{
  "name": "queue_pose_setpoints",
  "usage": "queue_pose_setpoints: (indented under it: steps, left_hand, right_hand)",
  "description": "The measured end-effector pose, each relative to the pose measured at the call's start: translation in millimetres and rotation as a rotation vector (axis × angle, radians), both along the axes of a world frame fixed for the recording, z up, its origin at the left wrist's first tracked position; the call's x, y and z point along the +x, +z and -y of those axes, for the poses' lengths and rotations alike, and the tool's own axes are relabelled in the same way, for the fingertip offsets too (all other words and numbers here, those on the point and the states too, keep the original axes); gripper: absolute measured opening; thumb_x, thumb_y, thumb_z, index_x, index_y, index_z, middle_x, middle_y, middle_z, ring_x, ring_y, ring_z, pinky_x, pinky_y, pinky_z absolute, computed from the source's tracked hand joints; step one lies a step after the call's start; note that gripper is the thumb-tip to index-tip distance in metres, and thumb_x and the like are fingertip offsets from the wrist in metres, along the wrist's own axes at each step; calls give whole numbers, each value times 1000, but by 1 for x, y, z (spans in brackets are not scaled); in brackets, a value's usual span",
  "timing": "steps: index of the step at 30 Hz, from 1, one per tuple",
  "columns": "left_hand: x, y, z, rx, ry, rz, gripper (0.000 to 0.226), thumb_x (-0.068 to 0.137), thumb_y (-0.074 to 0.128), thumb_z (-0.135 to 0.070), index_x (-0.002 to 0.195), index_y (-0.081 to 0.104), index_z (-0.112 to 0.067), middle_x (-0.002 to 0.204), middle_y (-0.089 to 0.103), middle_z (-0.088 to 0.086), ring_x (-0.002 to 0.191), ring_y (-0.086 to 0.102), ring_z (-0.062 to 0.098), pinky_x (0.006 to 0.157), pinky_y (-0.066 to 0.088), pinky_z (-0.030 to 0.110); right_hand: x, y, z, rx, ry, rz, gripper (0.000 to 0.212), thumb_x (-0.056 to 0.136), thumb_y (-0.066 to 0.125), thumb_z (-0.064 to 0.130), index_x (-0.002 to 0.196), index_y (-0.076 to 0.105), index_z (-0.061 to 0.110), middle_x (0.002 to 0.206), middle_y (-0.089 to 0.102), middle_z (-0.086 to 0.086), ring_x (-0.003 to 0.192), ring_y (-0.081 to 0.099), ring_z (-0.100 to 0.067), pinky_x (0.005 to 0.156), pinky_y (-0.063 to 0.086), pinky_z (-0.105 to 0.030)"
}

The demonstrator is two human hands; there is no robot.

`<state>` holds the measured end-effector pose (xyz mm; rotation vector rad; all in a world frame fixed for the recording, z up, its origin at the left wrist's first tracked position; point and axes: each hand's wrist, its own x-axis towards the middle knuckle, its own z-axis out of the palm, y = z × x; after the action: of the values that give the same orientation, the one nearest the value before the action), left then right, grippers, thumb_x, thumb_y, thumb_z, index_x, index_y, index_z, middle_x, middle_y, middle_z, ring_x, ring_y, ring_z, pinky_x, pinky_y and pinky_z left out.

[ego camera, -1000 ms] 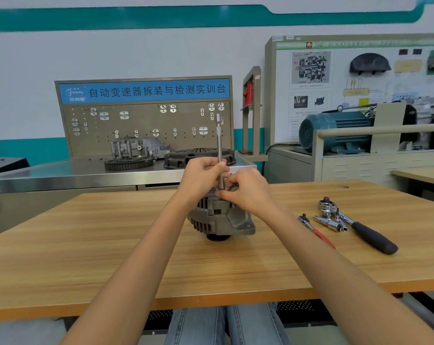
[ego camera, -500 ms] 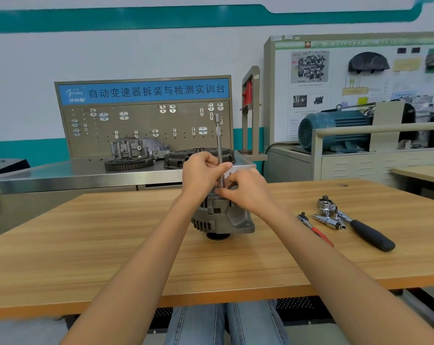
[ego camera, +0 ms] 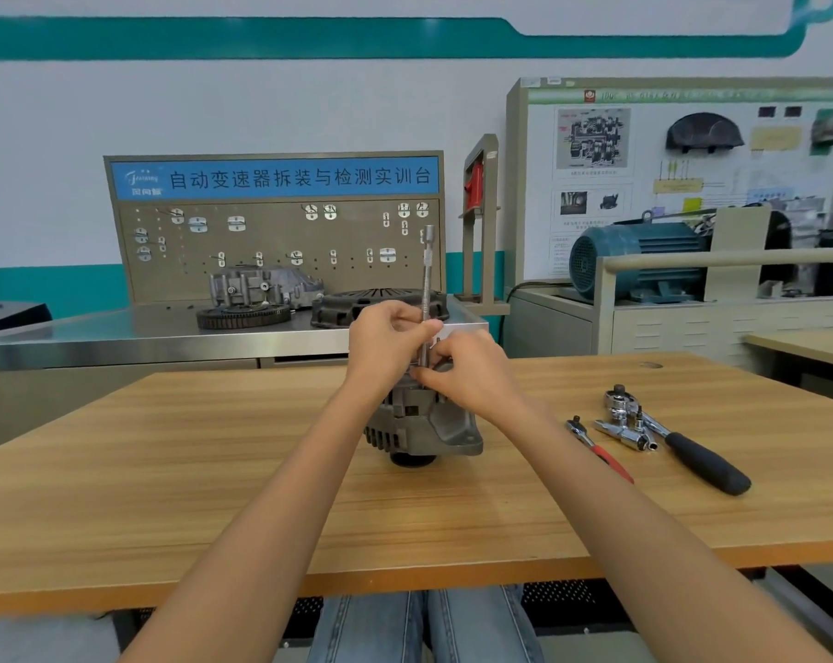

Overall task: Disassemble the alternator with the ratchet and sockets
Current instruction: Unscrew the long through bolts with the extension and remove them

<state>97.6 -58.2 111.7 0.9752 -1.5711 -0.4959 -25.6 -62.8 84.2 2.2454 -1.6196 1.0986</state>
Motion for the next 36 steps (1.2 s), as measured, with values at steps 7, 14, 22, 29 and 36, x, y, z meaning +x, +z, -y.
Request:
queue_pose_setpoints:
  steps: [7,14,22,29,36]
  left_hand:
    - [1,0,1,4,-36,22,16,85,72,-24,89,58,-17,83,62,0,79,61,13,76,54,30]
    - [1,-6,0,9,-92,-1,10,93,61,-20,85,68,-20,85,72,-1,84,69,16,83,57,40]
    - [0,-6,4,-1,17,-64,24,82,74,-26,75,53,-19,72,58,-2,76,63,17,66,57,31]
    - [-2,-6,-2,29,-82,-114,21,94,58,-19,112,61,-8,92,70,2,85,69,15,73,58,32]
    - [0,3,0,16,-19,-47,18,83,74,-19,76,57,-21,78,65,3,87,69,26,82,56,49]
  right_hand:
    - [1,-1,3,-11,-9,22,23,82,67,43,67,63,26,60,57,11,57,50,-2,52,33,-18]
    - [1,-1,5,-28,-21,-4,24,81,67,44,66,61,26,60,57,10,60,53,-4,53,40,-20]
    - [2,-1,3,-26,-19,41,28,81,67,46,64,64,24,57,58,9,56,52,-4,51,36,-18]
    - [4,0,1,-25,-29,12,25,82,66,44,79,72,21,68,67,5,65,59,-9,63,51,-28]
    - [3,0,-1,-6,-42,16,28,82,67,45,62,57,27,57,54,10,57,50,-5,52,39,-21]
